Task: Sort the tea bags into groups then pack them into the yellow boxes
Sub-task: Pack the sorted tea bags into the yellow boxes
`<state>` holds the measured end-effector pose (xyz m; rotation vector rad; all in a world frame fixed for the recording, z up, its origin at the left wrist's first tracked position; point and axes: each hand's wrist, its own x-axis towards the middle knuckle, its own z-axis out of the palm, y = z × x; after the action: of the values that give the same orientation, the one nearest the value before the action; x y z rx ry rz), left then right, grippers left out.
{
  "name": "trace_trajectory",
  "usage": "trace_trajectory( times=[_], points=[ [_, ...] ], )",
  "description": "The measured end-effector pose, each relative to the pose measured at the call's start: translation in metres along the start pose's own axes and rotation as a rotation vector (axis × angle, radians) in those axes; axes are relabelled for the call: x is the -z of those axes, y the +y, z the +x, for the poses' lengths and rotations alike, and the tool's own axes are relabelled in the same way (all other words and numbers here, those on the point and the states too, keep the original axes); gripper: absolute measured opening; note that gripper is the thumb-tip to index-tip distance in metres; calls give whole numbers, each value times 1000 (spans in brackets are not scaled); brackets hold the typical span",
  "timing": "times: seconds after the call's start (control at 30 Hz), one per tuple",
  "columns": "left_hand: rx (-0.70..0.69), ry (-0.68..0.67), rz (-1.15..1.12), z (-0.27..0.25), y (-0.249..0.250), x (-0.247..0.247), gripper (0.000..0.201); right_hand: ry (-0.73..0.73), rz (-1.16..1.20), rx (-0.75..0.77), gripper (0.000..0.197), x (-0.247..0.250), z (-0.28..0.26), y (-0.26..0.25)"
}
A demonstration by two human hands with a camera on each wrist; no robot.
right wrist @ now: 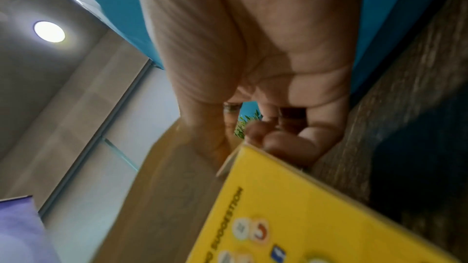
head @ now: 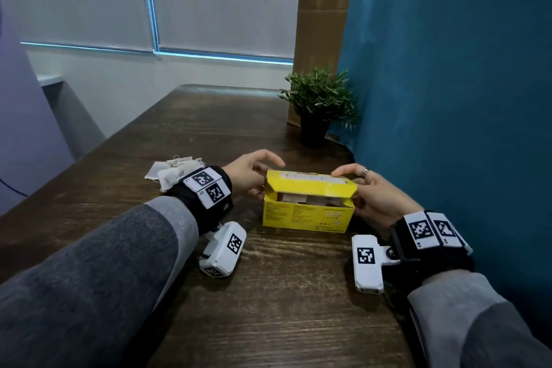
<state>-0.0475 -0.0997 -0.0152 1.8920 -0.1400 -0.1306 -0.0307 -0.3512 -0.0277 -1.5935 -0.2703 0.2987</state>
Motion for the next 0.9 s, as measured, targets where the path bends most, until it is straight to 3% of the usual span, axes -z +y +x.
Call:
trace_trajectory(
  times=[0.13,0.2,0.23,0.37,0.47,0.67,0.9],
  points=[
    [-45,-32,85,-9,6,7,33,-203,-217,63,47,4,-7,-7],
    [-36,-38,88,-14,9,9,39,-294,-333,20,71,6,-11,-9],
    [-21,-58,95,-16,10,9,44,-301,-378,14,73,5,-12,-10],
    [25,-216,275,-23,16,5,56,-247,-401,51,34,-4,-14,-12],
    [20,-275,544,-21,16,5,63,-228,-457,72,35,-5,-13,-9],
    [-65,-230,675,-22,17,3,55,-204,-510,87,30,-4,-13,-10],
    [100,-339,719,-21,14,-1,56,-237,-706,23,46,-4,-14,-16]
  ],
)
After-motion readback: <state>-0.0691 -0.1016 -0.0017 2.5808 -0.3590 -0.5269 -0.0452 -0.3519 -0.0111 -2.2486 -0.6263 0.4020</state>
